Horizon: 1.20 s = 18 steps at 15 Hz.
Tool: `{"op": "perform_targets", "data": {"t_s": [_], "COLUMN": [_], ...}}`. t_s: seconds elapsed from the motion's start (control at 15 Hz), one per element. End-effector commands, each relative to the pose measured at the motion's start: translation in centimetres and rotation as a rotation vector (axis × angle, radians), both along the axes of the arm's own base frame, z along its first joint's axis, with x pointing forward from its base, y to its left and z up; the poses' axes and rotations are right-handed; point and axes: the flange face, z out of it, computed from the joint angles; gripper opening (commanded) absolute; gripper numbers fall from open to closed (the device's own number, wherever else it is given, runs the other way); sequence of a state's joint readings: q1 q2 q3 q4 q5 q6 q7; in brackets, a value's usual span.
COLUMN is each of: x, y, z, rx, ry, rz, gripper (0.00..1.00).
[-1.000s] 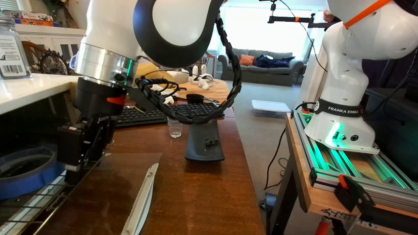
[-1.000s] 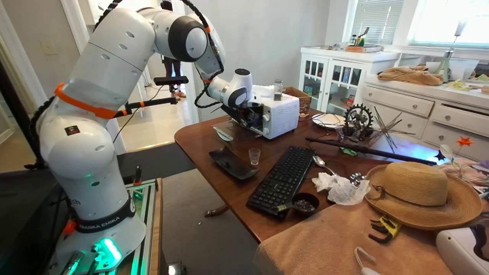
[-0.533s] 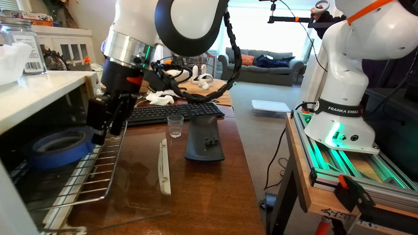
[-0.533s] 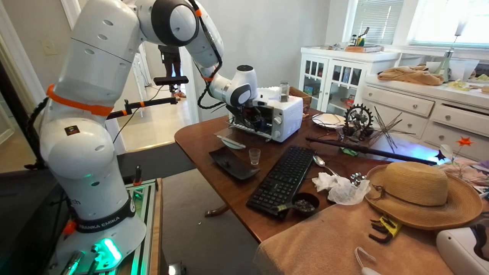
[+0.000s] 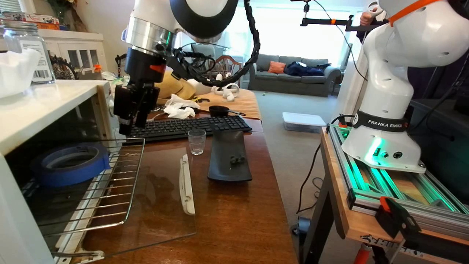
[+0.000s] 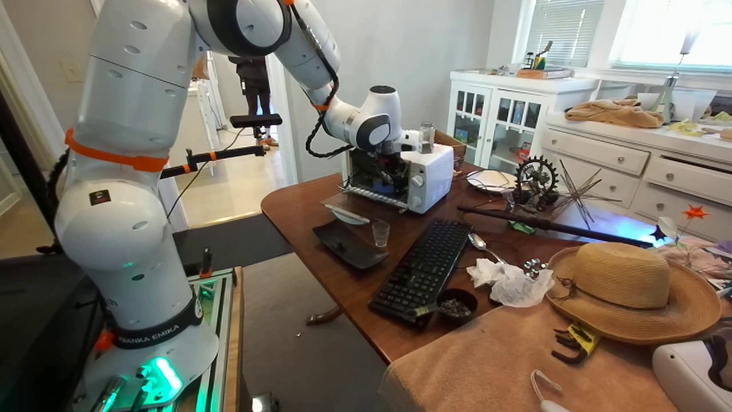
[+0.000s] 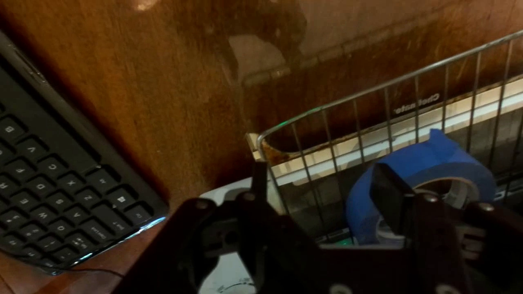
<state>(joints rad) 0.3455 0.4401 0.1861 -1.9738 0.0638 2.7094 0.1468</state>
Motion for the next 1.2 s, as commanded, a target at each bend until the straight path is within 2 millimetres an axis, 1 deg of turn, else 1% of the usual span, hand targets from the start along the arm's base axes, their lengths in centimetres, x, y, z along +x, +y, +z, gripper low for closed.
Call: {"op": "perform_targets", "data": {"t_s": [0.0, 0.2, 0.33, 0.53, 0.8, 0.87, 0.93, 1.07, 1.13], "x": [-1.4, -3.9, -5.5, -6.9, -7.7, -7.7, -7.4, -7.4, -6.9], "y": [3.1, 6.2, 7.6, 8.9, 9.9, 10.3, 10.1, 10.4, 10.4], "z": [-0.1, -0.5, -0.8, -1.3, -2.0, -1.7, -1.3, -1.3, -1.2], "rx": [0.031, 0.013, 0.001, -0.024, -0.042, -0.015, -0.021, -0.009, -0.027], "ry": [0.053, 0.069, 0.076, 0.050, 0.010, -0.019, 0.021, 0.001, 0.010], "rz": [0.175, 0.298, 0.339, 0.377, 0.408, 0.413, 0.403, 0.404, 0.388], "gripper": [0.42, 0.42, 0.42, 0.42, 0.42, 0.92, 0.68, 0.82, 1.00]}}
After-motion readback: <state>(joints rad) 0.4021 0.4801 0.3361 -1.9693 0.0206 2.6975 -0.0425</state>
